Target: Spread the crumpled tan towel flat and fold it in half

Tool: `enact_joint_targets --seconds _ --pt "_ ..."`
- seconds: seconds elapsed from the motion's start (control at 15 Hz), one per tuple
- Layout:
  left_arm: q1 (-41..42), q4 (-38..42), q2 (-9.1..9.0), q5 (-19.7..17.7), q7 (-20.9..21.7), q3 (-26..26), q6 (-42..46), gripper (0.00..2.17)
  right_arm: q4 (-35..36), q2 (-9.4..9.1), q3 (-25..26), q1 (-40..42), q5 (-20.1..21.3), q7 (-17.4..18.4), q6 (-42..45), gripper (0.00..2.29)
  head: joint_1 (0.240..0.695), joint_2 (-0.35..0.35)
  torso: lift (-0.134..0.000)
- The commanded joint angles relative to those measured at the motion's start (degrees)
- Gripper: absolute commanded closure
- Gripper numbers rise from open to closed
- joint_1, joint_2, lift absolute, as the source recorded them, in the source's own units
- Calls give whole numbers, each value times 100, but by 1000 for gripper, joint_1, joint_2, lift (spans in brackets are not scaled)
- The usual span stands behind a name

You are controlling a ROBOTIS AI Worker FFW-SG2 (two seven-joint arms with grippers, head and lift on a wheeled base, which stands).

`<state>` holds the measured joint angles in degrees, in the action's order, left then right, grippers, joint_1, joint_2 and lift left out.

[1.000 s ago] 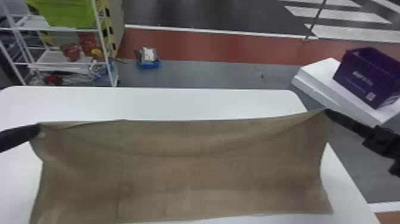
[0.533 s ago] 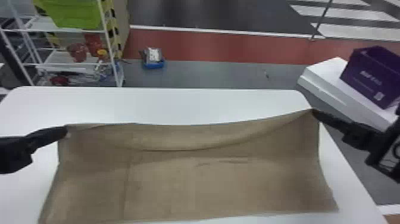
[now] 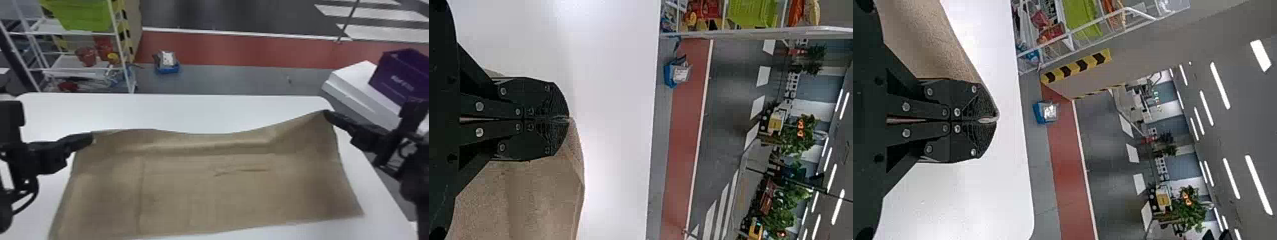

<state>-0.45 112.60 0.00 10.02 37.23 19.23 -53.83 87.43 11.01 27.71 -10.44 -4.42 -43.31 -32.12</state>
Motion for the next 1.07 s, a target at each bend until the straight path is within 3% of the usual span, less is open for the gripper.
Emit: enact_joint_targets --seconds 0.0,0.07,0.13,0.2,0.47,0.6,0.8,1.0 --pt "-87 -414 -15 0 -101 -51 342 481 -446 -11 -91 -125 240 24 351 1642 695 -96 -124" --pt "-87 -467 -15 0 -154 -42 500 70 -569 -11 -126 -143 319 209 562 910 695 -93 -124" --pt "-60 -484 -15 0 -286 -51 641 22 -701 -20 -134 -143 328 402 984 113 695 -95 -124" --pt "1 -476 -15 0 -409 -42 905 26 -815 -29 -126 -134 328 622 1370 -2 695 -97 -124" --pt "529 61 -15 -193 -506 195 1344 26 -763 -20 41 42 232 789 1599 46 695 -105 -124" --pt "766 289 -15 -369 -435 222 1344 29 -393 -29 103 358 170 762 1406 49 695 -107 -124" --pt "678 219 -15 -475 -233 178 1485 33 573 -29 59 1000 82 525 808 144 695 -114 -124" --pt "63 -115 -9 -369 48 195 1116 36 1268 -64 375 1545 47 68 702 171 695 -114 -124"
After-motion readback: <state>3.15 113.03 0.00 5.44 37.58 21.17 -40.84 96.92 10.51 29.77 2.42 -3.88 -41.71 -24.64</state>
